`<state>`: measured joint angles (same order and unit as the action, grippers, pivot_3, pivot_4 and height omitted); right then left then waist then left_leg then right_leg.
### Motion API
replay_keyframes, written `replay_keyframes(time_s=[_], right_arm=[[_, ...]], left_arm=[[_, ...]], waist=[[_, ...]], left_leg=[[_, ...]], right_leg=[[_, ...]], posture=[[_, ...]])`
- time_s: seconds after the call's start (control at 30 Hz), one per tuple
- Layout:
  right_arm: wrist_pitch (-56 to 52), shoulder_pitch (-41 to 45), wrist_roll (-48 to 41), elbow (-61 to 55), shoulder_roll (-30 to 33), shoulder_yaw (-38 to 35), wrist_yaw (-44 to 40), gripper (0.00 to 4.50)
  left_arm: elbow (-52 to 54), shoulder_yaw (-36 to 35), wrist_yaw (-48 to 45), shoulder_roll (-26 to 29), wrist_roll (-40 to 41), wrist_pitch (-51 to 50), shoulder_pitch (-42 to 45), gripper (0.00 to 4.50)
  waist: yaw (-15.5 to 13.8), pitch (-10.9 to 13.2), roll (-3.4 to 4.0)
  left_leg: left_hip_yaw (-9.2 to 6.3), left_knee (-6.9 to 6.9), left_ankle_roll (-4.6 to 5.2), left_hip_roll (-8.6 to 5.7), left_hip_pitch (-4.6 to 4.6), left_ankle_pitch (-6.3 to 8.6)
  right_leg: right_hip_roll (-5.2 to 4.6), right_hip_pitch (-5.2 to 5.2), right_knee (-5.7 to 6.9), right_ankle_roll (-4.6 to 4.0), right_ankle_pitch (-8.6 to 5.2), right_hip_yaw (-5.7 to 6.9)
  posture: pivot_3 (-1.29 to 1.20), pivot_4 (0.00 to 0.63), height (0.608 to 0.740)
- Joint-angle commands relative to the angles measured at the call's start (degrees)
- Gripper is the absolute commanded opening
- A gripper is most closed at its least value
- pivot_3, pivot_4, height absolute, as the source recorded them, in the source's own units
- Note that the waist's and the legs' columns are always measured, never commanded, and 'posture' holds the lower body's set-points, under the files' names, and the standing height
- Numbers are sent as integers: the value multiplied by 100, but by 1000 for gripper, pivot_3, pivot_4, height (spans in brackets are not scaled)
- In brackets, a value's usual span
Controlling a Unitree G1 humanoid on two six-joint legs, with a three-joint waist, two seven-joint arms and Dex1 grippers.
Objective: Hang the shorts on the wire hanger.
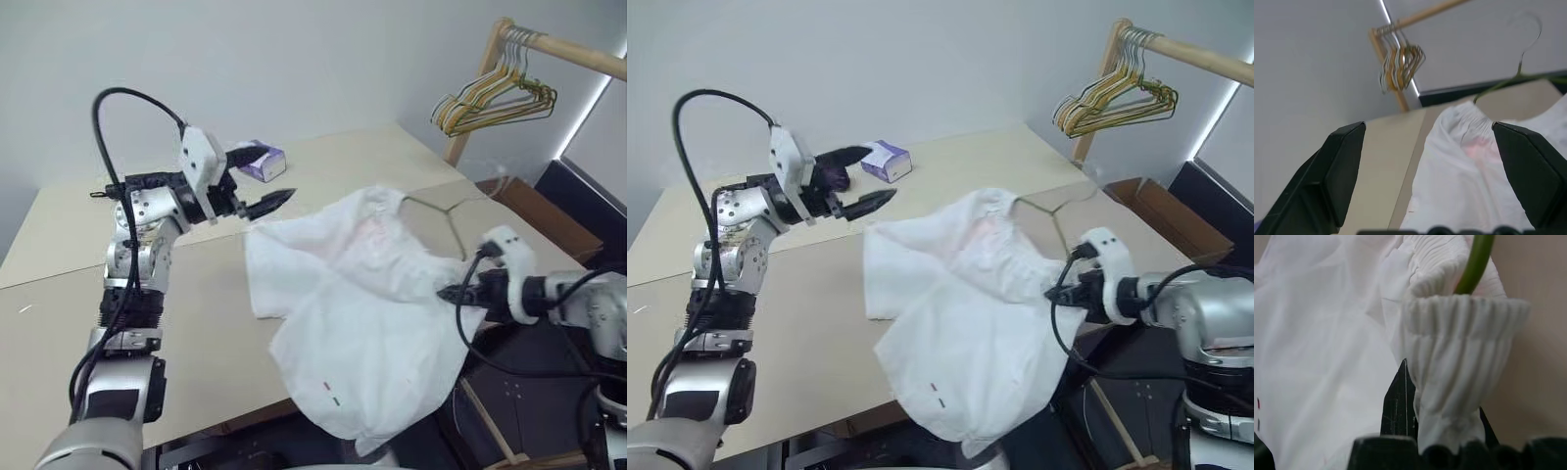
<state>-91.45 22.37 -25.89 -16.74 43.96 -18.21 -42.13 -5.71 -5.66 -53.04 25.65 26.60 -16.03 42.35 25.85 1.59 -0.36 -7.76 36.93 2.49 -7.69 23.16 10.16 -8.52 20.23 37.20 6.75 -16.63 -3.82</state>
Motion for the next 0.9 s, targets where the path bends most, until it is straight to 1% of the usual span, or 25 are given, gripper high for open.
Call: replay_keyframes(time_s=[0.03,0.17,0.33,0.43,0.63,0.77,0.9], right_arm=[[-105,285,25,378,-85,-761,781,0],[-105,661,184,1006,-274,-1330,1929,0],[-105,1217,113,1575,-177,-1974,3069,0],[-105,1537,103,1875,40,-2098,3556,0],[-105,2443,203,2933,673,-2149,4016,0],[-105,3280,446,4133,1201,-2241,4054,0],[522,3969,794,5625,1772,-2087,4038,0]], left_arm=[[898,-323,710,-218,998,-1220,241,4481],[1359,-453,1153,-388,1668,-1986,367,4481],[1841,-416,1386,-462,2000,-2227,358,4481],[1927,-452,1496,-498,2170,-2295,395,4481],[1924,-422,1598,-558,2207,-2190,451,4481],[1942,-388,1568,-558,2173,-2153,400,4481],[2001,-307,1505,-535,2037,-2036,266,4481]], waist=[[13,-1,1],[44,-4,6],[62,-10,17],[76,-11,18],[151,-10,18],[183,-9,17],[190,-5,14]], left_leg=[[1,0,0,0,0,0],[6,0,0,1,-2,0],[14,-1,1,1,-6,0],[20,-1,1,1,-9,0],[37,0,6,1,-10,3],[46,-1,10,2,-11,5],[54,-5,8,7,-19,11]], right_leg=[[0,-1,-1,1,-1,0],[0,-3,-1,-1,0,-2],[0,-7,-2,-19,11,-7],[1,-13,-6,-19,11,-8],[0,-20,-16,-10,5,-10],[0,-25,-22,-4,2,-10],[5,-39,-41,9,-7,-8]], posture=[[-468,0,740],[-477,0,740],[-483,0,740],[-485,0,740],[-482,0,740],[-481,0,740],[-481,0,740]])
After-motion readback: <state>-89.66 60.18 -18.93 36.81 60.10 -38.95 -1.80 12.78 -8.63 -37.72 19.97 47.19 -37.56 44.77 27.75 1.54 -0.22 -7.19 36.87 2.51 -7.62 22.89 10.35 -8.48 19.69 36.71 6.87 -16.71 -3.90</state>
